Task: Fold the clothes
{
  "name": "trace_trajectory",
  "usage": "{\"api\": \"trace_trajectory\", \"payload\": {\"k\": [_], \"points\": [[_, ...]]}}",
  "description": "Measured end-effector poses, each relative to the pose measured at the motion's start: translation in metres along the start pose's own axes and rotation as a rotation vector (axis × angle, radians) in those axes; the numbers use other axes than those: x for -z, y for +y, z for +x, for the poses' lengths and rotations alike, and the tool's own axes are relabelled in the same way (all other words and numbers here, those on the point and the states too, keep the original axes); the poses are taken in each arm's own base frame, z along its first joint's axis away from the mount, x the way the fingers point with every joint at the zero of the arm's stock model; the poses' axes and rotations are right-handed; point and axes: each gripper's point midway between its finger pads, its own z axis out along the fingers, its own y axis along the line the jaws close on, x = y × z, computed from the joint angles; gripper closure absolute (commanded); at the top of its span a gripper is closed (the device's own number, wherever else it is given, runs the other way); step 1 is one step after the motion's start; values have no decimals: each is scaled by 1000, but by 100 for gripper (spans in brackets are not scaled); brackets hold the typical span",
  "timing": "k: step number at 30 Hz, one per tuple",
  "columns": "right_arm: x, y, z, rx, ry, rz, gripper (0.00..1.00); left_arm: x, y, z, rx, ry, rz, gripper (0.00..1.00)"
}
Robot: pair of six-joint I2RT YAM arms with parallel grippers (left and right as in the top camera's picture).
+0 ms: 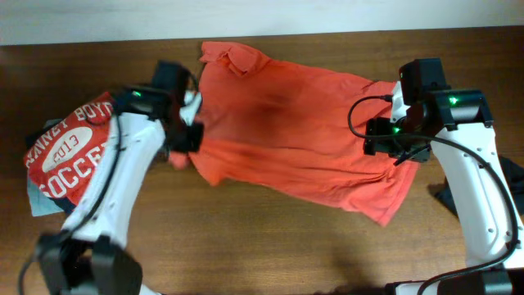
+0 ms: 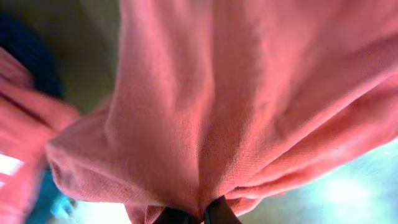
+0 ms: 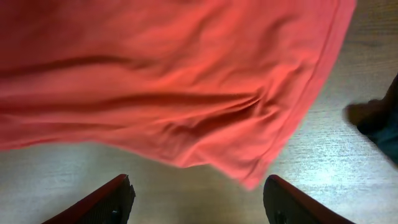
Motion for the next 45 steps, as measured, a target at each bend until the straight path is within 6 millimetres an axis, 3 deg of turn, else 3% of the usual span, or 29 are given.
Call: {"api": "trace_trajectory", "payload": {"k": [3,7,8,12,14,18,26,28,34,40,45], "points": [[0,0,-2,1,-7,1,28,25,1,-39,-10,-186,-2,96],[0,0,-2,1,-7,1,28,15,2,-65,-18,-258,-7,82],[0,0,-2,1,-8,1,28,3,3,-69,-16,-246,-7,72],[0,0,-2,1,-8,1,28,-57,4,-67,-20,-129,-7,48],[0,0,-2,1,-9,0,28,-88,4,-60,-19,-63,-5,24],[0,0,-2,1,-8,1,28,-123,4,-37,-26,58,-4,23],[0,0,-1,0,-2,2,28,-114,0,18,-33,286,7,24],[0,0,0,0,-2,2,28,-112,-1,26,-38,318,8,31],[0,0,0,0,-2,2,28,-111,-12,27,-141,326,-19,35],[0,0,0,0,-2,2,27,-123,-27,6,-315,223,-63,42],[0,0,0,0,-2,2,27,-144,-30,34,-411,280,-62,42]]}}
